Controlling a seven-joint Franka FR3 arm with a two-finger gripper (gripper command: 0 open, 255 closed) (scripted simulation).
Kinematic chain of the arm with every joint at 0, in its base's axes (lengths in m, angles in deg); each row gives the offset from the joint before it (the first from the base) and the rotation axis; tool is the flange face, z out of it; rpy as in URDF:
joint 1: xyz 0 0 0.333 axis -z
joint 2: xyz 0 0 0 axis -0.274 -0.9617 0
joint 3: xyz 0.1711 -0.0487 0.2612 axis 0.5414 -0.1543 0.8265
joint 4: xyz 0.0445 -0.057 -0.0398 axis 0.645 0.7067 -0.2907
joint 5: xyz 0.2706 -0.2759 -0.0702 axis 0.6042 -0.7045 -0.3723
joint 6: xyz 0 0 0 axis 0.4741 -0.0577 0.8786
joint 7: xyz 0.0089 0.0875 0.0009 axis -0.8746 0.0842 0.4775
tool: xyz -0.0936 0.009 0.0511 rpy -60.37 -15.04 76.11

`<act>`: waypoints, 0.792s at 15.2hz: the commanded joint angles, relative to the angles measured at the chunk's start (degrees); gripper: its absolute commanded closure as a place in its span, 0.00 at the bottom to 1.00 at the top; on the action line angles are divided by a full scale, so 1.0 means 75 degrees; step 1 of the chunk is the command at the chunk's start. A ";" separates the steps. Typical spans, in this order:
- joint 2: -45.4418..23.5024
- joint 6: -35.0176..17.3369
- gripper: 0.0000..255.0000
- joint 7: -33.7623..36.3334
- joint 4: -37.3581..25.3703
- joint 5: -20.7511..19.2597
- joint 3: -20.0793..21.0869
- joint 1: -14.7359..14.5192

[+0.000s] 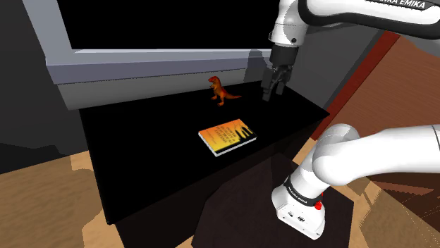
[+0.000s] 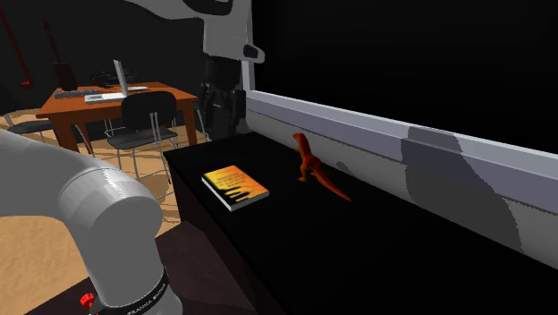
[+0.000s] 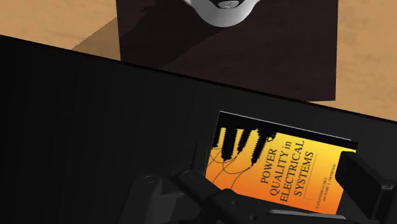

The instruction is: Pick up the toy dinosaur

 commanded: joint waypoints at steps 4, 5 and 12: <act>-0.0238 -0.0919 0.00 -0.0903 0.0268 -0.0285 -0.0506 -0.0055; -0.0352 -0.1231 0.00 -0.1201 0.0330 -0.0360 -0.0676 -0.0079; -0.1573 -0.3385 0.00 -0.3334 0.0353 -0.0512 -0.1877 -0.0400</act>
